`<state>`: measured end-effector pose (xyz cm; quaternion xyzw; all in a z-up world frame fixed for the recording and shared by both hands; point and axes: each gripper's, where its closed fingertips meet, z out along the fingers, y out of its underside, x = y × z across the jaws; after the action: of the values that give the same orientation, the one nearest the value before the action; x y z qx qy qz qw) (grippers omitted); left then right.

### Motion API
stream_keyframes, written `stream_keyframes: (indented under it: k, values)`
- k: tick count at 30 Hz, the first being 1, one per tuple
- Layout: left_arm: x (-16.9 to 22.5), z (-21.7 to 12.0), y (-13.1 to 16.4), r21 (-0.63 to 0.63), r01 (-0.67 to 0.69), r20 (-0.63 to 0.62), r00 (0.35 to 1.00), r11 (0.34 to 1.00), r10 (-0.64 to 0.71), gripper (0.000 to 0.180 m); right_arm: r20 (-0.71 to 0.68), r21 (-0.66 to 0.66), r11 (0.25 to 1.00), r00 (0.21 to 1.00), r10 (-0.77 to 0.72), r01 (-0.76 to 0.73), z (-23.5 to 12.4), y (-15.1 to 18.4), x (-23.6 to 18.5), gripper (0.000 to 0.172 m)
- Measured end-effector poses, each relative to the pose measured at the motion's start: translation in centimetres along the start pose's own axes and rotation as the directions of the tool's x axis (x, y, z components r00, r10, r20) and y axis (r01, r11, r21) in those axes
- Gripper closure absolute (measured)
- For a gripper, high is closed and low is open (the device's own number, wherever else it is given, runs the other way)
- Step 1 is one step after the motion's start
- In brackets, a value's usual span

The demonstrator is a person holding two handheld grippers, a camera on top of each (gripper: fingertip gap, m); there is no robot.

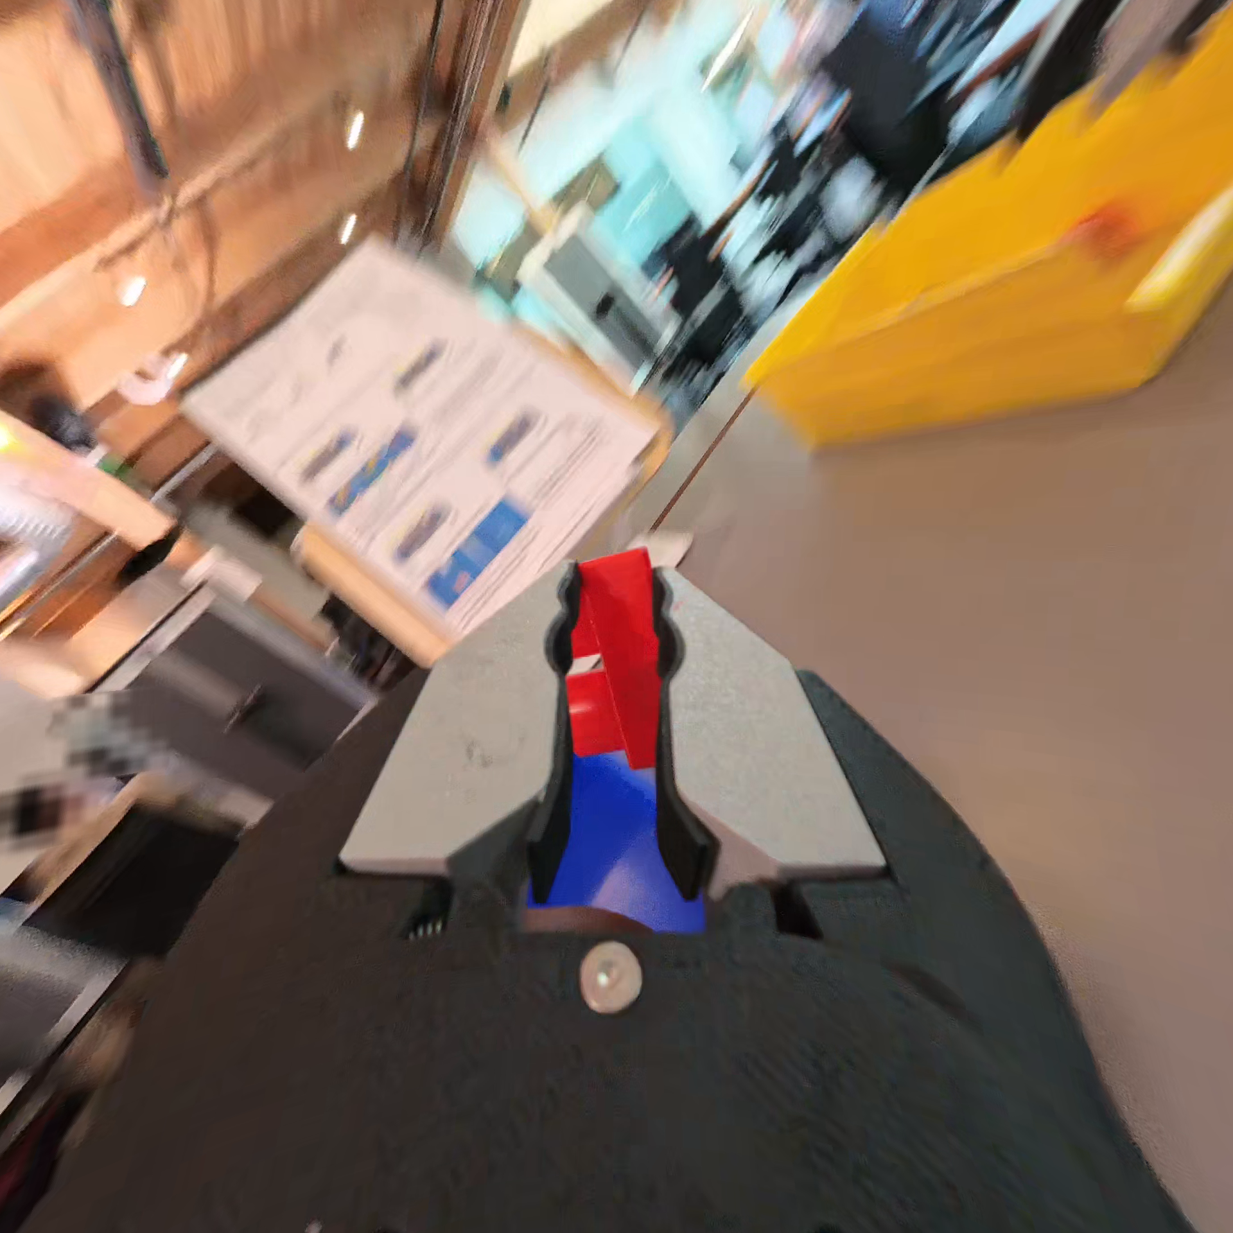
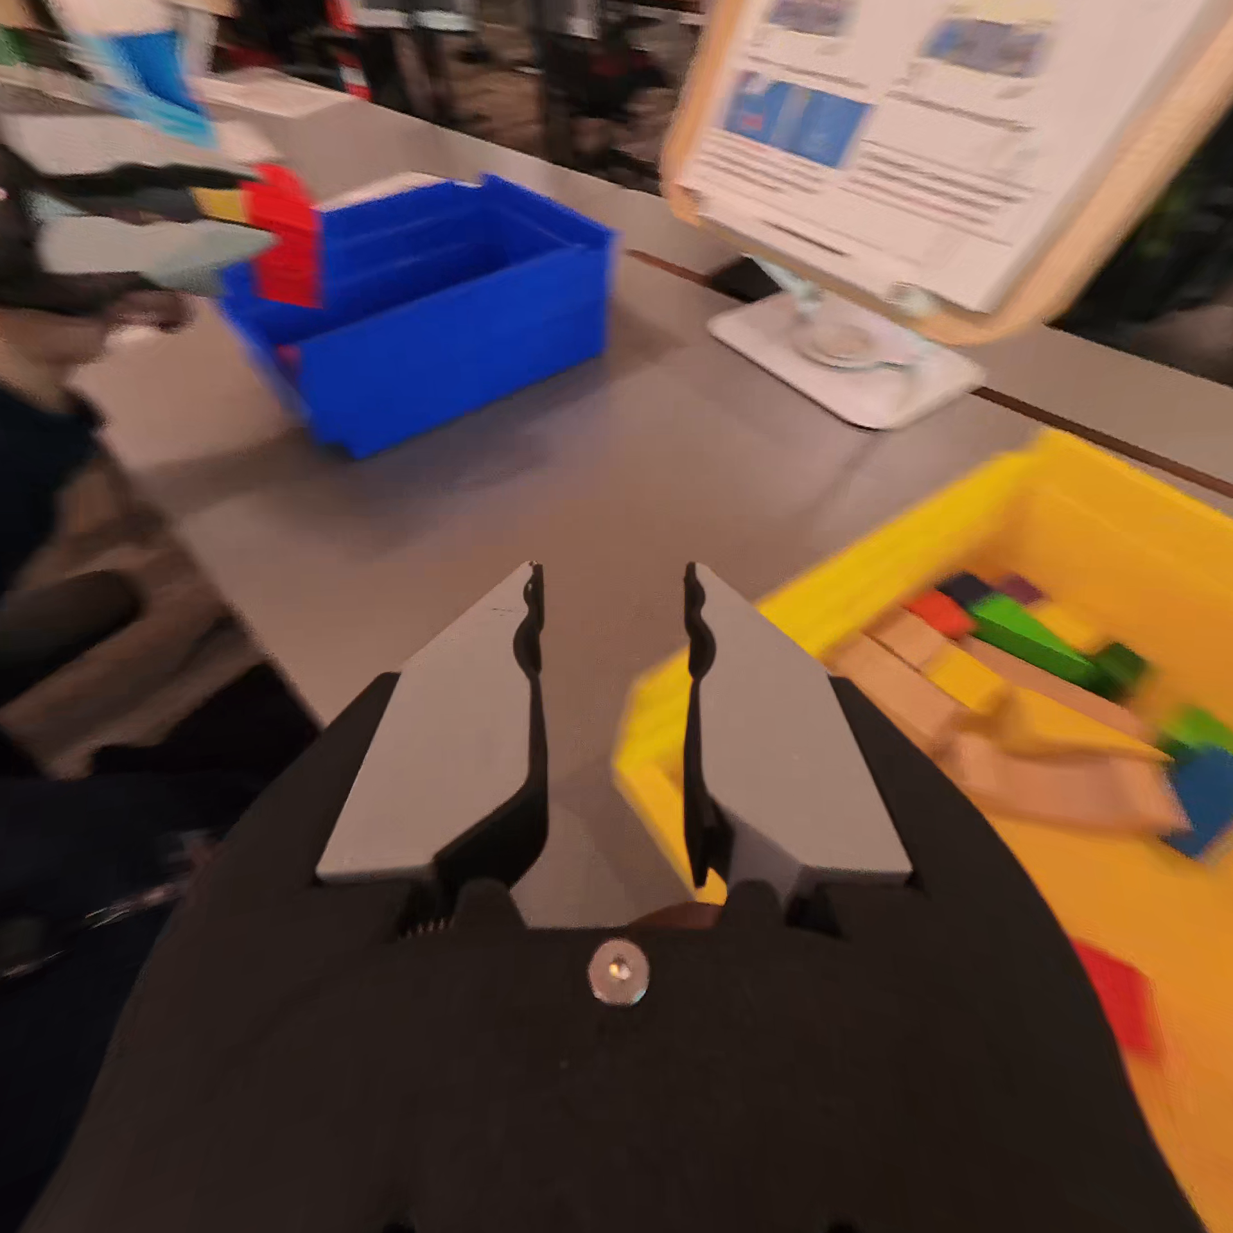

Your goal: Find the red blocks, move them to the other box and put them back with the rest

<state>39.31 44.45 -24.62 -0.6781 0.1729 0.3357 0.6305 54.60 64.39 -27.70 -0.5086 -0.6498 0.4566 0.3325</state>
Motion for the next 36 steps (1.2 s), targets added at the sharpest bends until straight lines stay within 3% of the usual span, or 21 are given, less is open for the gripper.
stream_keyframes:
  k: [3, 6, 9, 14, 19, 21, 23, 25, 32, 36]
  values:
    - [4.0, -1.6, -7.4, 0.313, 0.002, -0.131, 0.99, 0.95, 0.042, 0.162, 0.361, 0.032, 0.994, 0.929, 0.088, -0.106, 1.8, -0.9, -6.7, 0.128]
    - [7.3, -2.4, -11.7, 0.43, 0.016, -0.21, 0.974, 0.903, 0.083, 0.162, 0.633, 0.006, 0.968, 0.751, 0.191, -0.251, 1.9, -2.0, -11.5, 0.121]
    - [9.6, -2.8, -14.5, 0.503, 0.077, -0.281, 0.956, 0.861, 0.079, 0.162, 0.779, 0.024, 0.95, 0.602, 0.178, -0.312, 1.0, -3.2, -14.3, 0.115]
    - [10.6, -2.7, -16.4, 0.535, 0.289, -0.416, 0.908, 0.794, -0.051, 0.161, 0.708, 0.254, 0.952, 0.703, -0.063, -0.17, 0.8, -4.2, -15.4, 0.105]
    - [11.3, -2.4, -17.1, 0.531, 0.395, -0.48, 0.869, 0.75, -0.118, 0.161, 0.633, 0.334, 0.942, 0.746, -0.208, -0.021, 1.1, -3.9, -17.3, 0.102]
    - [12.0, -2.2, -17.3, 0.51, 0.438, -0.518, 0.844, 0.74, -0.142, 0.161, 0.612, 0.366, 0.931, 0.753, -0.243, 0.003, 1.2, -4.0, -17.8, 0.109]
    - [12.1, -1.8, -17.2, 0.498, 0.464, -0.52, 0.836, 0.733, -0.176, 0.162, 0.552, 0.403, 0.913, 0.778, -0.3, 0.067, 1.4, -4.0, -17.7, 0.129]
    - [11.9, -1.3, -16.9, 0.476, 0.488, -0.523, 0.826, 0.732, -0.211, 0.162, 0.468, 0.421, 0.896, 0.812, -0.347, 0.14, 1.7, -4.0, -17.1, 0.13]
    - [10.0, 0.6, -14.9, 0.38, 0.496, -0.416, 0.846, 0.781, -0.335, 0.16, 0.375, 0.358, 0.923, 0.884, -0.278, 0.138, 2.4, -4.1, -14.0, 0.136]
    - [8.5, 0.7, -13.9, 0.319, 0.551, -0.415, 0.813, 0.771, -0.409, 0.161, 0.312, 0.343, 0.936, 0.93, -0.194, 0.081, 1.6, -4.7, -10.5, 0.136]
